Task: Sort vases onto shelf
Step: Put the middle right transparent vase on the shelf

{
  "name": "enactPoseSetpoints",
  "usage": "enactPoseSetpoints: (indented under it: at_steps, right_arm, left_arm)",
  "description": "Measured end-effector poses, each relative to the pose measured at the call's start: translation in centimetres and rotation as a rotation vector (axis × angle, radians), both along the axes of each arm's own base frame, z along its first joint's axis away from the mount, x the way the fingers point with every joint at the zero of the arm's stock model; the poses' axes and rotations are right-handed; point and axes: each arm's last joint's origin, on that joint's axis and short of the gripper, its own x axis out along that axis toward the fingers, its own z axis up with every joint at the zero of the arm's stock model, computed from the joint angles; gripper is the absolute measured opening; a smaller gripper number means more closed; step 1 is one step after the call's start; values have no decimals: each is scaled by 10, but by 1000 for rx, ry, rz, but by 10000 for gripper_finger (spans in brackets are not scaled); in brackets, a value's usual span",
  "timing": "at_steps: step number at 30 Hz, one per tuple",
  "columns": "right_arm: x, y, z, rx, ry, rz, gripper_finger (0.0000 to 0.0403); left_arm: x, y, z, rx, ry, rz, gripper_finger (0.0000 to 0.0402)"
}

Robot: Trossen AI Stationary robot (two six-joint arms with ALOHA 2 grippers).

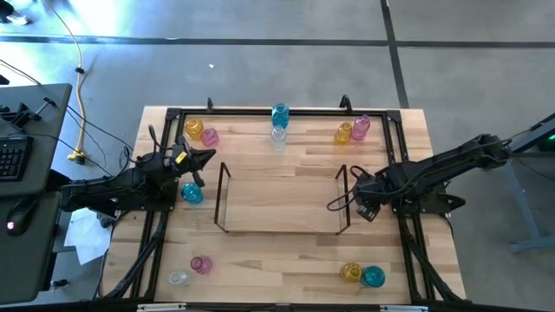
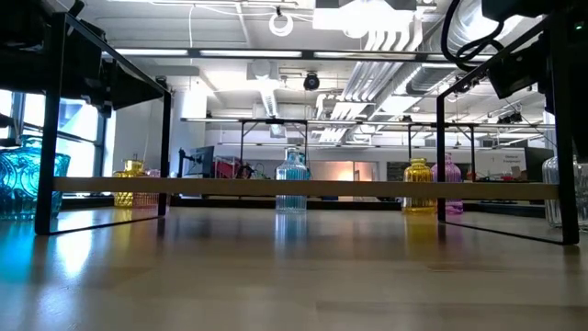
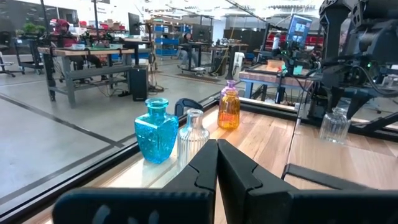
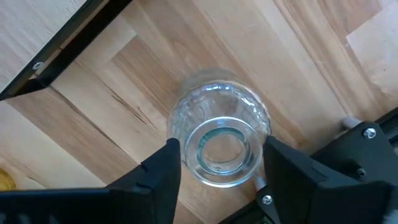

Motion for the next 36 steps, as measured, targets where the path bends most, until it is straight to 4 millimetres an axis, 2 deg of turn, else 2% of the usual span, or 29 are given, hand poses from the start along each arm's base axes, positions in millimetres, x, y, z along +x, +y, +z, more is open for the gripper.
enactPoseSetpoints:
  at_steps: [4, 11, 28, 31, 36]
  right_arm:
    - [0, 0, 1, 7, 3, -6, 158]
    - [6, 2, 18, 8, -31, 19, 117]
    - [-5, 1, 21, 71, 108, -42, 115]
    - [-7, 1, 31, 53, 125, -58, 115]
    - [-11, -3, 62, -49, 141, -90, 115]
  left_arm:
    - [0, 0, -1, -8, 10, 0, 0]
    - [0, 0, -1, -9, 9, 0, 0]
    - [0, 0, -1, -2, 9, 0, 0]
    - [0, 0, -1, -2, 8, 4, 0]
    - [0, 0, -1, -1, 6, 8, 0]
